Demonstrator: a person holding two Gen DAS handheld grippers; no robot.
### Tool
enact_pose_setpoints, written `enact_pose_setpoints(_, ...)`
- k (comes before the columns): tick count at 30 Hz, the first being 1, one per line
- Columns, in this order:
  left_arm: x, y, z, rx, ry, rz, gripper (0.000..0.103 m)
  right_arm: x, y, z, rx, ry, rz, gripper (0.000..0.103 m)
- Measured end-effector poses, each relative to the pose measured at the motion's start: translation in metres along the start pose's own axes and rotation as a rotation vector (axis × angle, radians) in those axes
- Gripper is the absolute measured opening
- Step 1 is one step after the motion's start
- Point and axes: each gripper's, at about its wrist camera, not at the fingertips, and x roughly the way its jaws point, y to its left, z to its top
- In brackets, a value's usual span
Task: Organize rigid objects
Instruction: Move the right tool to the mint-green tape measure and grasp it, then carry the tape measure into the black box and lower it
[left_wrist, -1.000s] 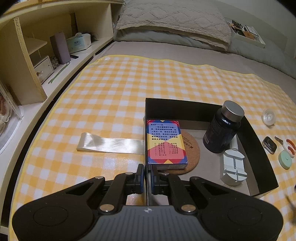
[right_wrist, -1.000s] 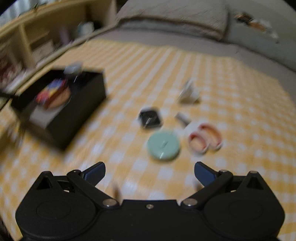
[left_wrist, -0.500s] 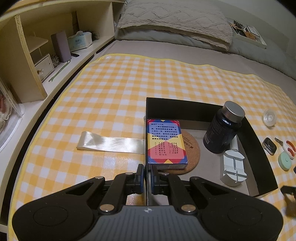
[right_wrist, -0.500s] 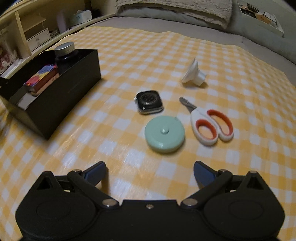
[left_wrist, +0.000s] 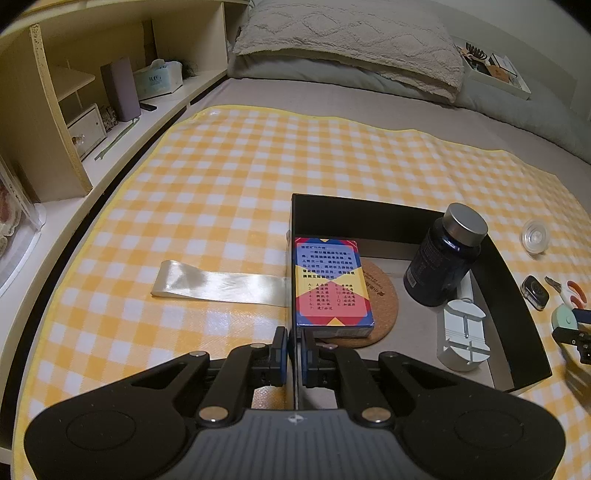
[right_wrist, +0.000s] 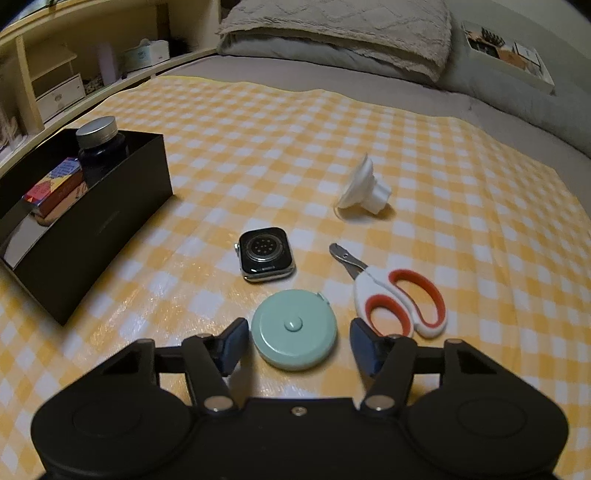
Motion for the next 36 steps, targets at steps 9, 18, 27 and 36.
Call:
enact_pose_setpoints(9,0.0,0.0,0.001,-0.002,0.002,0.004,0.007,-0.017,0.012,0.022,-0.039,-0.048,0.051,0.05)
enact_pose_setpoints(18,0.002,-0.001,0.0,0.005,-0.001,0.002,0.007,-0.062,0.057,0.076,-0.033,-0.21,0.246,0.05)
enact_pose_setpoints(27,0.002,-0.001,0.001,0.003,0.0,0.002,0.007,-0.044,0.123,0.088,-0.064,-0.098,0.404,0.05)
enact_pose_setpoints(36,0.001,0.001,0.001,-0.002,0.0,-0.008,0.007,-0.004,0.164,0.102,-0.09,-0.034,0.455,0.05)
